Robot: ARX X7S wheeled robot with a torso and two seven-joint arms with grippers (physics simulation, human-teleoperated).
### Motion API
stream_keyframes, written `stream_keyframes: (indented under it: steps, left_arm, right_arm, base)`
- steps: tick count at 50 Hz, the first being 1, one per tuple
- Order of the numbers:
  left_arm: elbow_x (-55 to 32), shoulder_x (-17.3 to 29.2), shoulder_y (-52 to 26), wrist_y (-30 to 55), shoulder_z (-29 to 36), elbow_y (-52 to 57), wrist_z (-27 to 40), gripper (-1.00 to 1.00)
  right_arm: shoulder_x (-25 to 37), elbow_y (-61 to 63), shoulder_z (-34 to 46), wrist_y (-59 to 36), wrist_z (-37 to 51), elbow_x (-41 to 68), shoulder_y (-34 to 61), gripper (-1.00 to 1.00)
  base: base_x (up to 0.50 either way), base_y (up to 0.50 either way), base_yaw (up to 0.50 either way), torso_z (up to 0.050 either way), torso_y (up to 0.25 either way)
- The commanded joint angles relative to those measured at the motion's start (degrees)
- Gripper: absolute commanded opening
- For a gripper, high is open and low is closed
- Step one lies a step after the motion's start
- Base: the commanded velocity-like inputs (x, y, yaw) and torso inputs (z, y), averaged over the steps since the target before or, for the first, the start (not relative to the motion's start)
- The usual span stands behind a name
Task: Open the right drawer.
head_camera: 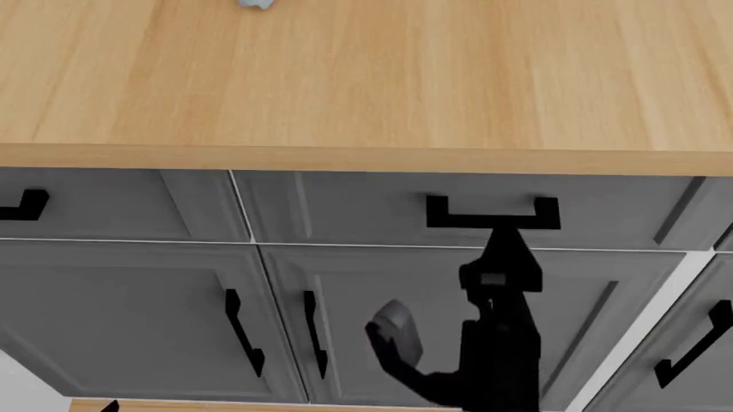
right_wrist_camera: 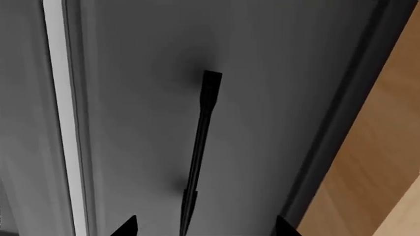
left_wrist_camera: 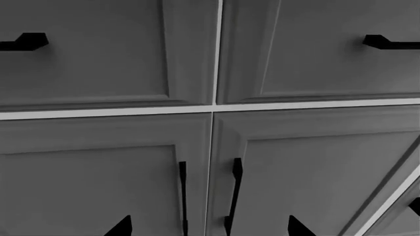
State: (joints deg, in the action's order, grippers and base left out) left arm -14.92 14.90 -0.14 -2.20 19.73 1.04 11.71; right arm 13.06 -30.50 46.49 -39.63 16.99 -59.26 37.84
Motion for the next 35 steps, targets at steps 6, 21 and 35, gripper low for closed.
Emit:
stream_keyframes:
  steps: [6,21,35]
  left_arm:
    - [-0.3,0.3,0.1,0.0,0.2,0.4,0.5,1.0]
    - [-0.3,0.2,-0.2,-1.4,0.6,-1.4,0.3,1.0]
    - [-0.5,0.2,-0.4,-1.8,1.0,-2.2,0.3,1.0]
  right_arm:
    - [-3.3,-9.3,-1.4,2.7,5.3,2.9,3.5,1.0]
    - [-5.9,-18.3,-3.3,7.6,10.6,7.0,6.9,1.0]
    - [-8.1,-27.2,-3.2,14.1,12.0,10.1,10.9,1.0]
  base:
    - [0.0,0.0,0.0,0.0,0.0]
    - [0.0,0.0,0.0,0.0,0.0]
    - [0.0,0.0,0.0,0.0,0.0]
